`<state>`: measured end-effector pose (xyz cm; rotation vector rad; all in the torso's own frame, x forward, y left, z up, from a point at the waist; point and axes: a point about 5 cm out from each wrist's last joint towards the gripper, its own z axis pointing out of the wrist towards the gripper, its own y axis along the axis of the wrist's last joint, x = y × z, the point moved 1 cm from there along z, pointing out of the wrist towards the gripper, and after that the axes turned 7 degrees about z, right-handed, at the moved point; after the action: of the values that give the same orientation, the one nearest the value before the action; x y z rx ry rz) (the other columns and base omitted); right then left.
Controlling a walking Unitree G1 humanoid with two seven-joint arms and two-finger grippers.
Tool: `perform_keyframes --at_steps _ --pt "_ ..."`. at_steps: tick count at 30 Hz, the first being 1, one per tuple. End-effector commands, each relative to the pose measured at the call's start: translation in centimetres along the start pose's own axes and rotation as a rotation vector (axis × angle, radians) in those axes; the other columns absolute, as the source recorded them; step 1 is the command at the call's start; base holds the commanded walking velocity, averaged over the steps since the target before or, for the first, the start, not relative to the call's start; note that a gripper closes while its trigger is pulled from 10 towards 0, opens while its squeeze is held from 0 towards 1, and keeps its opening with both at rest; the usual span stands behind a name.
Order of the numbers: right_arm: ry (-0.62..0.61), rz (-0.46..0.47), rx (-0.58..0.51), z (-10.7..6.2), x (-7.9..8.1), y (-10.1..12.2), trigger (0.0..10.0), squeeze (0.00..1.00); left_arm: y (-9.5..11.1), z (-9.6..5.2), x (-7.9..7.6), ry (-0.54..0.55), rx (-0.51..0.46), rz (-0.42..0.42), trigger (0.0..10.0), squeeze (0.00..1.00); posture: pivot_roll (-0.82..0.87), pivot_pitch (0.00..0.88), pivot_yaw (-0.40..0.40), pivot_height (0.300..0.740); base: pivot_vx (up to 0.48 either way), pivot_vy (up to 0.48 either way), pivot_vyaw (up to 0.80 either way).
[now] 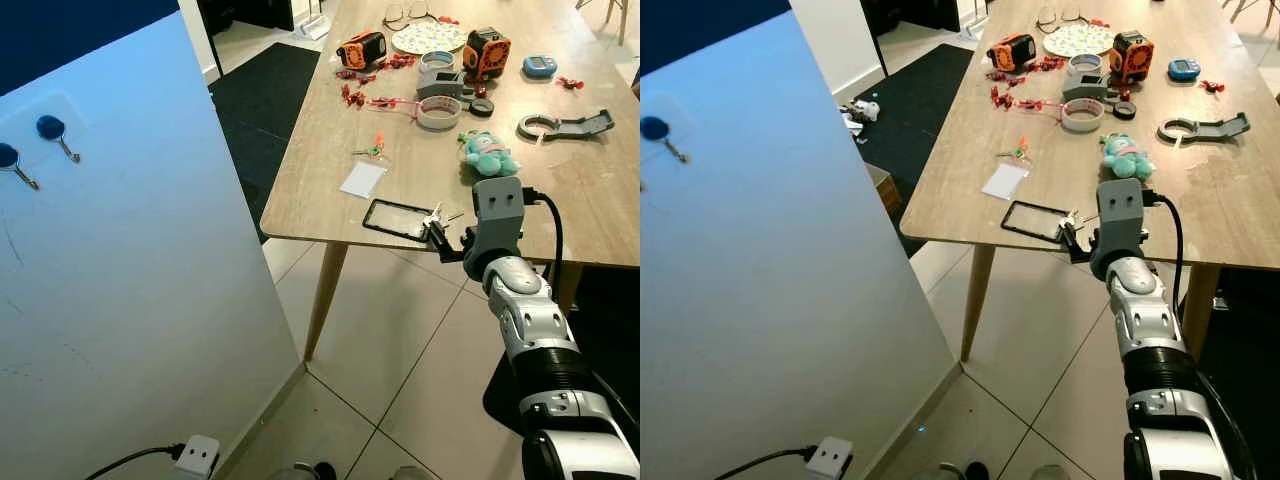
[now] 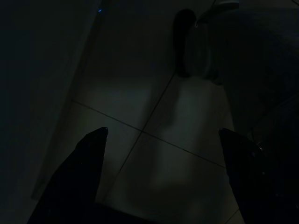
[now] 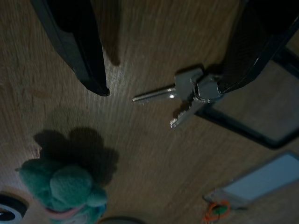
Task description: Hang keys on a hook
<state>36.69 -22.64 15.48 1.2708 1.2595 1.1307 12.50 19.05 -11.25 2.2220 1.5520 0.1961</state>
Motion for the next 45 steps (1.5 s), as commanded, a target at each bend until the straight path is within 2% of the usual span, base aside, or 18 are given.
perform_keyframes --at_steps 1,9,10,13,24,25,26,36,37,38,42,43,44,45 --pt "-0.001 0.028 -0.008 0.0 0.3 -0.2 10.0 0.00 -1.1 0.0 -0.7 -0.028 0.037 0.004 10.0 0.00 -0.13 0.167 0.130 0.740 0.000 0.000 0.00" --pt "-0.002 0.090 -0.028 0.2 0.6 0.2 10.0 0.00 -1.2 -0.1 -0.5 -0.028 0.037 0.010 10.0 0.00 -0.13 0.166 0.131 0.740 0.000 0.000 0.00" --pt "0.036 0.115 -0.021 0.3 1.4 0.1 10.0 0.00 -1.2 -0.1 -0.6 -0.031 0.039 0.015 10.0 0.00 -0.13 0.166 0.131 0.740 0.000 0.000 0.00" --pt "0.061 0.128 -0.017 0.3 2.0 0.0 10.0 0.00 -1.3 0.0 -0.7 -0.034 0.040 0.018 10.0 0.00 -0.13 0.166 0.131 0.740 0.000 0.000 0.00" --pt "0.030 0.131 -0.026 0.5 1.6 0.2 9.8 0.00 -0.9 0.1 -0.9 -0.039 0.038 0.032 10.0 0.00 -0.13 0.165 0.129 0.740 0.000 0.000 0.00" --pt "0.020 0.130 -0.023 0.5 1.5 0.2 4.6 0.00 -0.8 0.2 -1.0 -0.040 0.039 0.037 10.0 0.00 -0.13 0.162 0.127 0.740 0.000 0.000 0.00" --pt "0.014 0.131 -0.020 0.5 1.4 0.1 0.0 0.00 -0.8 0.2 -1.0 -0.041 0.039 0.039 10.0 0.00 -0.13 0.162 0.127 0.740 0.000 0.000 0.00" --pt "0.003 0.132 -0.016 0.5 1.1 0.1 0.0 0.00 -0.3 0.4 -1.5 -0.052 0.027 0.045 10.0 0.00 -0.13 0.154 0.124 0.740 0.000 0.000 0.00" --pt "0.000 0.133 -0.017 0.5 1.1 0.2 6.9 0.00 -0.3 0.4 -1.5 -0.054 0.025 0.046 10.0 0.00 -0.13 0.154 0.124 0.740 0.000 0.000 0.00" --pt "0.000 0.137 -0.020 0.5 1.1 0.3 10.0 0.00 -0.3 0.4 -1.5 -0.057 0.023 0.045 10.0 0.00 -0.13 0.154 0.124 0.740 0.000 0.000 0.00" --pt "0.003 0.152 -0.026 0.6 1.1 0.4 10.0 0.00 -0.3 0.4 -1.5 -0.060 0.021 0.046 10.0 0.00 -0.13 0.154 0.124 0.740 0.000 0.000 0.00" --pt "0.061 0.179 -0.030 0.6 1.8 0.4 10.0 0.00 -0.4 0.4 -1.4 -0.059 0.024 0.051 10.0 0.00 -0.13 0.154 0.124 0.740 0.000 0.000 0.00" --pt "0.061 0.179 -0.030 0.6 1.8 0.4 10.0 0.00 -0.4 0.4 -1.4 -0.059 0.024 0.051 10.0 0.00 -0.13 0.154 0.124 0.740 0.000 0.000 0.00" --pt "0.136 0.188 -0.034 0.5 2.8 0.6 10.0 0.00 -0.6 0.3 -1.3 -0.059 0.027 0.053 10.0 0.00 -0.13 0.157 0.132 0.740 0.000 0.000 0.00"
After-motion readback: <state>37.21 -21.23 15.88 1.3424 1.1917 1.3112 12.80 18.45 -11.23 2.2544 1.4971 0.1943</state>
